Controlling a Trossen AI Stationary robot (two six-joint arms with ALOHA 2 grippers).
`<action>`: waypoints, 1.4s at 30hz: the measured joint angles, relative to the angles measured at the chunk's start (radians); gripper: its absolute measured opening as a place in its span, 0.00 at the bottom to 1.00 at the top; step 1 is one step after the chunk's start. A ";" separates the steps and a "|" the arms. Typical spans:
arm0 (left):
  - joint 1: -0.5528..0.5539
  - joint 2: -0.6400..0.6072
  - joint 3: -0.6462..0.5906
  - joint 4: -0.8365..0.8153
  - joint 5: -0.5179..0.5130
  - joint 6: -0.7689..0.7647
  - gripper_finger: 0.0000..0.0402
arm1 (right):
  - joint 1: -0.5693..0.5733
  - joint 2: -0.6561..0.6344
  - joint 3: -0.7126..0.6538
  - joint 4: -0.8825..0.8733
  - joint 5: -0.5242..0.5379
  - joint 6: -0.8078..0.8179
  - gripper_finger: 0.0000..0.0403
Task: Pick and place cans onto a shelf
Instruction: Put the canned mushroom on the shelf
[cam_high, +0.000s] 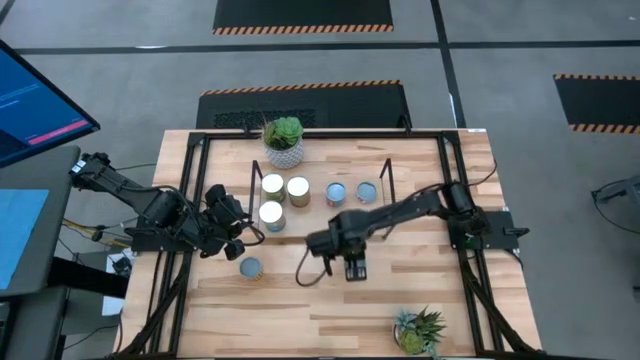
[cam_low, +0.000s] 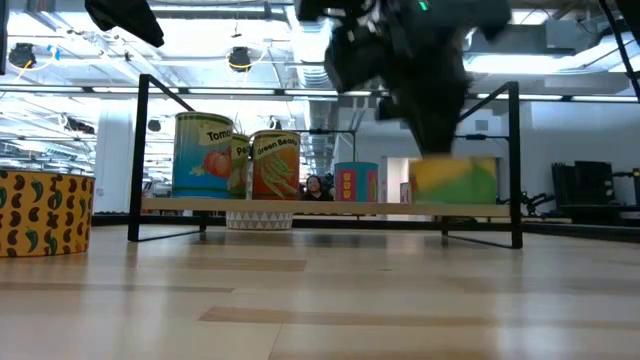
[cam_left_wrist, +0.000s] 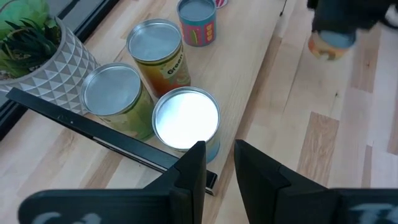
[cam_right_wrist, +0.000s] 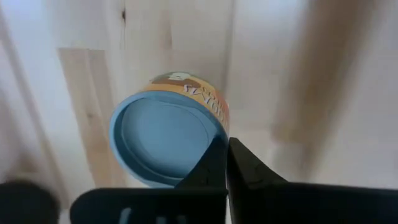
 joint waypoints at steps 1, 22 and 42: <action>0.000 0.000 0.000 0.000 0.000 0.000 0.18 | -0.012 0.000 0.033 -0.030 -0.001 -0.002 0.01; 0.000 0.000 0.000 0.000 -0.074 0.002 0.18 | -0.183 -0.002 0.257 -0.238 0.085 -0.163 0.01; 0.000 0.000 0.000 -0.013 -0.118 -0.005 0.18 | -0.304 -0.053 -0.030 -0.156 0.110 -0.236 0.00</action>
